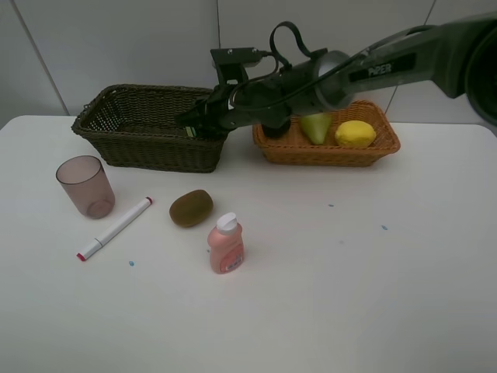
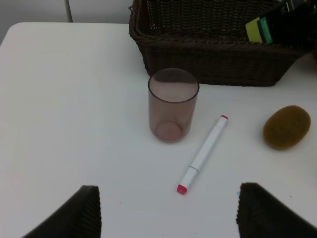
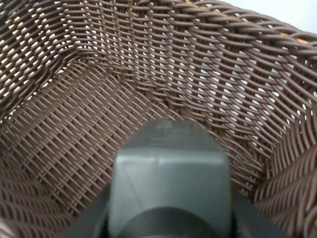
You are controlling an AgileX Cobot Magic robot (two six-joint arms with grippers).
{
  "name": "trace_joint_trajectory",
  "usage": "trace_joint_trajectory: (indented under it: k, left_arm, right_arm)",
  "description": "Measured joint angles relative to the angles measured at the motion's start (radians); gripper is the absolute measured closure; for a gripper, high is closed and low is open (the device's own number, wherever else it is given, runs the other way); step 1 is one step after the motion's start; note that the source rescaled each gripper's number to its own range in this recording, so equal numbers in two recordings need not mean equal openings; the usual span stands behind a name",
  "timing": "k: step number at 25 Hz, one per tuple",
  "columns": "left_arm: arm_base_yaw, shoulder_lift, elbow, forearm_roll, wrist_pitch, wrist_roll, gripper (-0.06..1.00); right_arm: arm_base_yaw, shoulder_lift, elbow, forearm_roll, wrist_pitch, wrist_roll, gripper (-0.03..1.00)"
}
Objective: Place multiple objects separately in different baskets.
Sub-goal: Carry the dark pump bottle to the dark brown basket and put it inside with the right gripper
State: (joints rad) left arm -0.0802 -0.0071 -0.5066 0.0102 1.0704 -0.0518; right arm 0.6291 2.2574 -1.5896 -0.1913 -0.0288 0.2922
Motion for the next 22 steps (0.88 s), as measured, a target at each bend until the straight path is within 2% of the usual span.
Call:
trace_joint_trajectory:
  k: [1, 3, 4, 6, 10, 16, 22]
  left_arm:
    - [0.000, 0.000, 0.000, 0.000, 0.000, 0.000, 0.20]
    - [0.000, 0.000, 0.000, 0.000, 0.000, 0.000, 0.20]
    - [0.000, 0.000, 0.000, 0.000, 0.000, 0.000, 0.20]
    - [0.000, 0.000, 0.000, 0.000, 0.000, 0.000, 0.20]
    - [0.000, 0.000, 0.000, 0.000, 0.000, 0.000, 0.20]
    - [0.000, 0.000, 0.000, 0.000, 0.000, 0.000, 0.20]
    - [0.000, 0.000, 0.000, 0.000, 0.000, 0.000, 0.20]
  right_arm:
    - [0.000, 0.000, -0.001, 0.000, -0.012, 0.000, 0.64]
    - [0.000, 0.000, -0.004, 0.000, -0.029, 0.000, 0.28]
    - [0.000, 0.000, -0.005, 0.000, -0.036, 0.000, 0.15]
    - [0.000, 0.000, -0.005, 0.000, -0.036, 0.000, 0.04]
    - [0.000, 0.000, -0.005, 0.001, -0.036, 0.000, -0.02]
    - [0.000, -0.013, -0.005, 0.001, -0.024, 0.000, -0.03]
    - [0.000, -0.102, -0.005, 0.001, 0.078, 0.000, -0.03]
